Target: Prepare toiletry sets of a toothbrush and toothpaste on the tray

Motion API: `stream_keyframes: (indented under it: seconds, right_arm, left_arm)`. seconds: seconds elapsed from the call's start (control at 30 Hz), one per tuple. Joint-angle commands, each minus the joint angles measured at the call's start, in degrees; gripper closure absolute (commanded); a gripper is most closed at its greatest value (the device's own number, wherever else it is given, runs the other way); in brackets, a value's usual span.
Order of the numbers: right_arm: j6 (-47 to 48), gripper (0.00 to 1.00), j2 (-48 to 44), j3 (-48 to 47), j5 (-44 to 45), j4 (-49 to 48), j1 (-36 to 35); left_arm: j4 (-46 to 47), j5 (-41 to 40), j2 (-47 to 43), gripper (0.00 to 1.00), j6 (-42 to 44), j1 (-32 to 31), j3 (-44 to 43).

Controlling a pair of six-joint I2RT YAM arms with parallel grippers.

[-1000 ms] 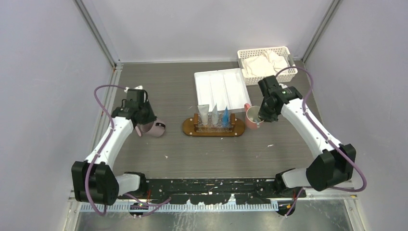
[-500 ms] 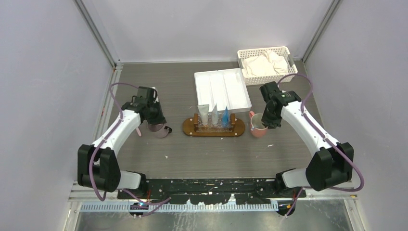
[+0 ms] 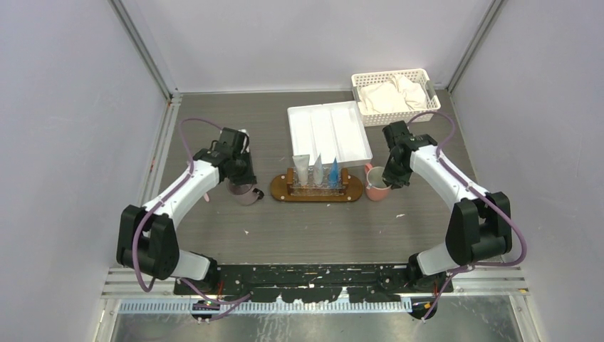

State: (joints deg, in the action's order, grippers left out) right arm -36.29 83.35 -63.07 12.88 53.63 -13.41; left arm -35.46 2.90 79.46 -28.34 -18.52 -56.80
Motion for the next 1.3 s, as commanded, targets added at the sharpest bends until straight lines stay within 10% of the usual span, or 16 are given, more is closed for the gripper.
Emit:
stream_keyframes:
  seconds: [0.0,0.43,0.57,1.03,1.27]
  right_arm:
    - [0.3,0.99,1.2,-0.5,-1.0,-4.5,0.8]
    - [1.9,0.97,0.9,-0.4,-1.3,-4.4,2.7]
    - [2.1,0.79,0.2,-0.1,-1.7,-4.4,3.1]
    - [3.1,0.45,-8.4,-3.5,2.4,-2.2,3.9]
    - [1.7,0.44,-14.9,-2.4,-0.2,-3.1,3.7]
  left_arm:
    - [1.8,-1.4,1.7,0.95,-0.3,-1.1,-4.4]
    - [4.1,-2.5,6.3,0.90,0.2,-5.8,-6.5]
    - [3.1,-4.8,4.8,0.68,-0.4,-6.3,-5.8]
    - [-7.2,-20.2,-10.0,0.41,-0.7,-6.0,-11.9]
    - [-3.8,-14.3,-24.5,0.32,-4.2,10.6,2.0]
